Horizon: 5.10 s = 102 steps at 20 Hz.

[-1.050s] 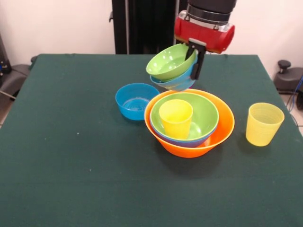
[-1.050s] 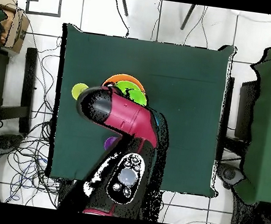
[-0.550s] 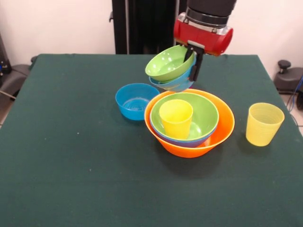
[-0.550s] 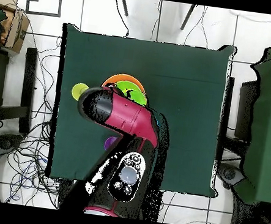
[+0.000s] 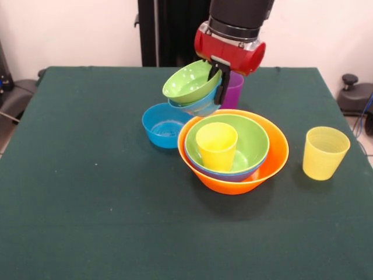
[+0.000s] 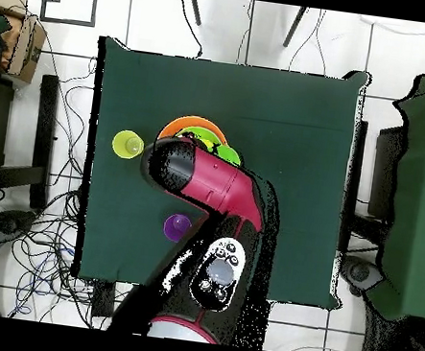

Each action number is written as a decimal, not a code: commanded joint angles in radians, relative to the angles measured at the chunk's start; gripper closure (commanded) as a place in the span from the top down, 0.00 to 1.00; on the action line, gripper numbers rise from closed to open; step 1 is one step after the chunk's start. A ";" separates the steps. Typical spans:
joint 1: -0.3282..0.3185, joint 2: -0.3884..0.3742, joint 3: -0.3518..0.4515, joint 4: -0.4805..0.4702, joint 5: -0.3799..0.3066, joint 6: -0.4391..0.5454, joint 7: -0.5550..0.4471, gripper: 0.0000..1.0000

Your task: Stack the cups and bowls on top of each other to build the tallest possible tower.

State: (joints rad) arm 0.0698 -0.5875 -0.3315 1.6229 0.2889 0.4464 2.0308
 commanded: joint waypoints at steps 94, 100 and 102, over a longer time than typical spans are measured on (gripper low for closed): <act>0.075 0.196 -0.046 -0.218 -0.097 -0.441 0.252 0.00; 0.074 0.178 -0.051 -0.216 -0.113 -0.420 0.257 0.00; 0.074 0.176 -0.051 -0.216 -0.118 -0.418 0.260 0.00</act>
State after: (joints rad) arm 0.1473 -0.3704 -0.5215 1.3617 0.2455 0.0110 2.2417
